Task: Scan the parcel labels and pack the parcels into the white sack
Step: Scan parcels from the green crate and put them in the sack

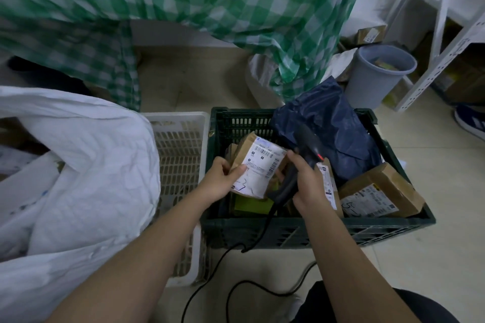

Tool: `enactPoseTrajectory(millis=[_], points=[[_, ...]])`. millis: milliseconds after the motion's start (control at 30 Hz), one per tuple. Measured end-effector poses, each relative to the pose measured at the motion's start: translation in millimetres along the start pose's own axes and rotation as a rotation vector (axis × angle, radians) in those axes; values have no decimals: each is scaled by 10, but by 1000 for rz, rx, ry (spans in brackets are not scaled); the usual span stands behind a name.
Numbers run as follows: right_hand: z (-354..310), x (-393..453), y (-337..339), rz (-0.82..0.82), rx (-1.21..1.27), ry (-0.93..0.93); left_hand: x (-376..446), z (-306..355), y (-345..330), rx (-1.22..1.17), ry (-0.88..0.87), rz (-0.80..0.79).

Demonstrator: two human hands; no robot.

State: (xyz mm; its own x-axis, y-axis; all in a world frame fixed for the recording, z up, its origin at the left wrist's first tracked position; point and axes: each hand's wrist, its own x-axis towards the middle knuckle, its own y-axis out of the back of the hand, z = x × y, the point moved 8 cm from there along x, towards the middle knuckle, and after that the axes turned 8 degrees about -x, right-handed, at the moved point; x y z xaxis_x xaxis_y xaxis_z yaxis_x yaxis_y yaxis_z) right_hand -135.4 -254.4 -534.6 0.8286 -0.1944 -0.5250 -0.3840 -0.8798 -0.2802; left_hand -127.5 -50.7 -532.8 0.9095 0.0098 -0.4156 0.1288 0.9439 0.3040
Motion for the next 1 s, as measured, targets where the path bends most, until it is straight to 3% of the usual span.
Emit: enactPoseTrajectory(millis=[200, 500, 633, 800, 1000], points=[[-231, -402, -469, -157, 19, 42, -570, 110, 364, -196, -5, -73], [-525, -1371, -1211, -340, -120, 110, -1447, 205, 1173, -354, 3, -36], [-567, -1745, -1473, -329, -333, 226, -1762, 249, 1554, -307, -63, 55], [-455, -2161, -1623, -295, -613, 388, -2028, 219, 2075, -446, -111, 255], [-255, -2558, -1706, -312, -778, 515, -2185, 135, 2305, -521, -138, 313]])
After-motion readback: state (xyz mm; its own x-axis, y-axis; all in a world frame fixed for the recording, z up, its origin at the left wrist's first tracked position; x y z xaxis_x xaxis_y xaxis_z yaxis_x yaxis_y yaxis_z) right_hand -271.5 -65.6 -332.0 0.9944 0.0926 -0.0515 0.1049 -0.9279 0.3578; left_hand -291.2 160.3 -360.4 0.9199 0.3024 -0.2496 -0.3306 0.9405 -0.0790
